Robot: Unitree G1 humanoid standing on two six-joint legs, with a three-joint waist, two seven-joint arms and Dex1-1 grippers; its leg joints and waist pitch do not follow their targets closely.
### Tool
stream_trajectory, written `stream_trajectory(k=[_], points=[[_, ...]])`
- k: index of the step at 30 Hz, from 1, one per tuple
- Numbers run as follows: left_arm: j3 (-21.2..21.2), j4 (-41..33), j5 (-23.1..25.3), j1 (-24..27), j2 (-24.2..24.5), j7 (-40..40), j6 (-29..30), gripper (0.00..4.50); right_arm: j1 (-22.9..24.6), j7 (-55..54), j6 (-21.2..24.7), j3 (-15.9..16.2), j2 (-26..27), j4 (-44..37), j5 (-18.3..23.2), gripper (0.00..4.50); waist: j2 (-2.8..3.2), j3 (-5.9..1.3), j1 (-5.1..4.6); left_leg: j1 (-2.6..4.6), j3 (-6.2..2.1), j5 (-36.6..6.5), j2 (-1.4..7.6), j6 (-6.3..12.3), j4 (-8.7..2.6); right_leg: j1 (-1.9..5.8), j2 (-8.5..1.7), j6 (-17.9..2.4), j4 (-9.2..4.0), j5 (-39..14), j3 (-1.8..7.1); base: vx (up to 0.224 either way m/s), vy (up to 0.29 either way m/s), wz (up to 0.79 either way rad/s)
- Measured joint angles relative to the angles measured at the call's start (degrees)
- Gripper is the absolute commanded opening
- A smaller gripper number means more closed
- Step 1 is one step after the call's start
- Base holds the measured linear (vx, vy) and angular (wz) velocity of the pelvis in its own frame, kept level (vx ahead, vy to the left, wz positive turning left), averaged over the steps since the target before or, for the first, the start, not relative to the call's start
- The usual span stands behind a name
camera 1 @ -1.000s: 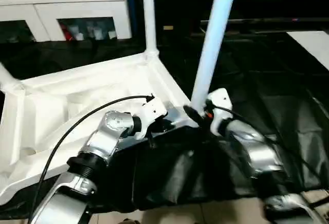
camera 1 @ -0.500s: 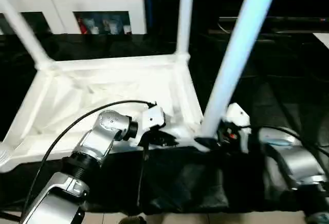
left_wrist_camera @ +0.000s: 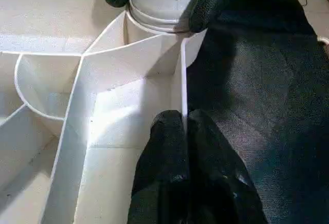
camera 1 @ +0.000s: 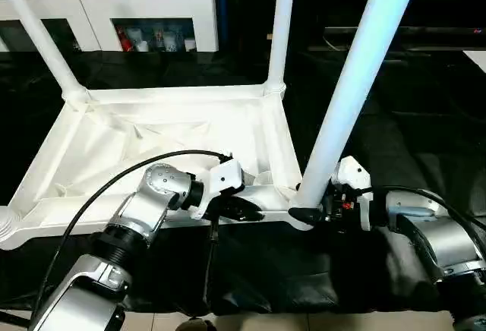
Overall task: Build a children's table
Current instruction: Rotate leg to tighten
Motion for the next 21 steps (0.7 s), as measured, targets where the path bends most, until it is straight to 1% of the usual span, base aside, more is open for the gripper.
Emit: stream_trajectory(k=[3, 4, 6, 8, 9, 13, 15, 17, 18, 19, 20, 21], points=[[0.0, 0.1, 0.1, 0.0, 0.0, 0.9, -0.1, 0.00, 0.7, -1.5, 0.3, -0.6, 1.0, -0.5, 0.0, 2.61, 0.00, -0.03, -0.02, 0.02, 0.00, 0.0, 0.01, 0.00, 0.02, 0.02, 0.00, 0.0, 0.02, 0.0, 0.00, 0.000, 0.000, 0.00], [0.2, 0.3, 0.4, 0.0, -0.1, 2.1, -0.1, 0.00, 0.8, -3.8, 0.6, -1.1, 2.4, -0.4, -0.4, 2.61, 0.00, -0.04, -0.14, 0.05, -0.01, 0.0, 0.01, -0.01, 0.03, 0.04, 0.00, 0.0, 0.06, 0.0, 0.00, 0.000, 0.000, 0.00], [1.3, 0.7, 1.3, -0.1, -0.8, 5.9, 0.6, 0.00, 0.5, -10.3, 0.7, -2.8, 6.2, 1.2, -1.1, 2.60, 0.00, -0.05, -0.82, 0.15, -0.01, 0.0, 0.01, -0.03, 0.03, 0.08, 0.00, 0.0, 0.10, 0.0, 0.02, 0.000, 0.000, 0.00], [2.8, 1.7, 2.6, -0.3, -3.1, 12.2, 2.1, 0.00, -1.0, -20.5, 0.7, -5.3, 12.0, 4.3, -2.5, 2.59, -0.03, -0.03, -1.54, 0.29, -0.01, 0.0, -0.01, -0.07, 0.02, 0.09, -0.01, 0.1, 0.10, 0.0, 0.03, 0.000, 0.000, 0.00], [3.1, 2.0, 3.3, -0.7, -4.0, 14.5, 2.8, 0.00, -1.9, -24.4, 0.7, -6.0, 13.9, 5.6, -3.1, 2.59, -0.12, 0.02, -1.89, 0.29, -0.02, 0.0, -0.01, -0.09, 0.03, 0.07, -0.01, 0.2, 0.07, -0.1, 0.02, 0.000, 0.000, 0.00], [3.6, 2.3, 4.4, -1.0, -6.8, 20.8, 5.3, 0.00, -4.3, -36.3, 1.2, -7.7, 19.6, 8.9, -4.8, 2.59, -0.20, 0.04, -2.74, 0.61, -0.05, 0.0, -0.10, -0.09, -0.04, 0.27, -0.05, 0.3, -0.19, -0.2, 0.07, 0.000, 0.000, 0.00], [3.9, 2.7, 4.6, -1.2, -7.2, 22.2, 5.7, 0.00, -5.4, -39.7, 1.1, -8.0, 21.5, 10.3, -5.4, 2.59, -0.26, 0.04, -2.96, 0.68, -0.07, 0.0, -0.10, -0.09, -0.05, 0.25, -0.05, 0.3, -0.22, -0.2, 0.06, 0.000, 0.000, 0.00], [4.0, 2.8, 4.6, -1.3, -7.3, 22.5, 6.0, 0.00, -5.8, -41.0, 0.5, -8.0, 22.2, 10.9, -5.6, 2.59, -0.34, 0.09, -3.11, 0.68, -0.07, 0.0, -0.10, -0.09, -0.07, 0.22, -0.05, 0.3, -0.26, -0.2, 0.07, 0.000, 0.000, 0.00], [4.1, 2.7, 4.6, -1.3, -7.3, 22.5, 6.1, 0.00, -5.8, -40.8, -0.1, -8.0, 22.2, 11.1, -5.9, 3.15, -0.34, 0.09, -3.14, 0.69, -0.07, 0.0, -0.11, -0.09, -0.07, 0.22, -0.05, 0.3, -0.27, -0.2, 0.07, 0.000, 0.000, 0.00], [4.2, 2.7, 4.6, -1.3, -7.3, 22.4, 6.1, 0.00, -5.8, -40.6, -0.4, -8.1, 22.3, 11.2, -6.0, 3.15, -0.33, 0.08, -3.18, 0.68, -0.06, 0.0, -0.13, -0.09, -0.07, 0.20, -0.05, 0.3, -0.27, -0.2, 0.10, 0.000, 0.000, 0.00], [4.2, 2.7, 4.6, -1.3, -7.3, 22.3, 6.1, 0.00, -5.8, -40.2, -0.6, -8.1, 22.3, 11.3, -6.0, 3.29, -0.33, 0.08, -3.18, 0.68, -0.06, 0.0, -0.13, -0.09, -0.08, 0.20, -0.05, 0.3, -0.27, -0.2, 0.11, 0.000, 0.000, 0.00], [4.2, 2.7, 4.6, -1.3, -7.3, 22.0, 6.1, 0.00, -5.8, -39.9, -0.6, -8.3, 22.3, 11.3, -5.8, 3.29, -0.32, 0.08, -3.15, 0.68, -0.06, 0.0, -0.13, -0.09, -0.09, 0.20, -0.05, 0.3, -0.27, -0.2, 0.11, 0.000, 0.000, 0.00]])
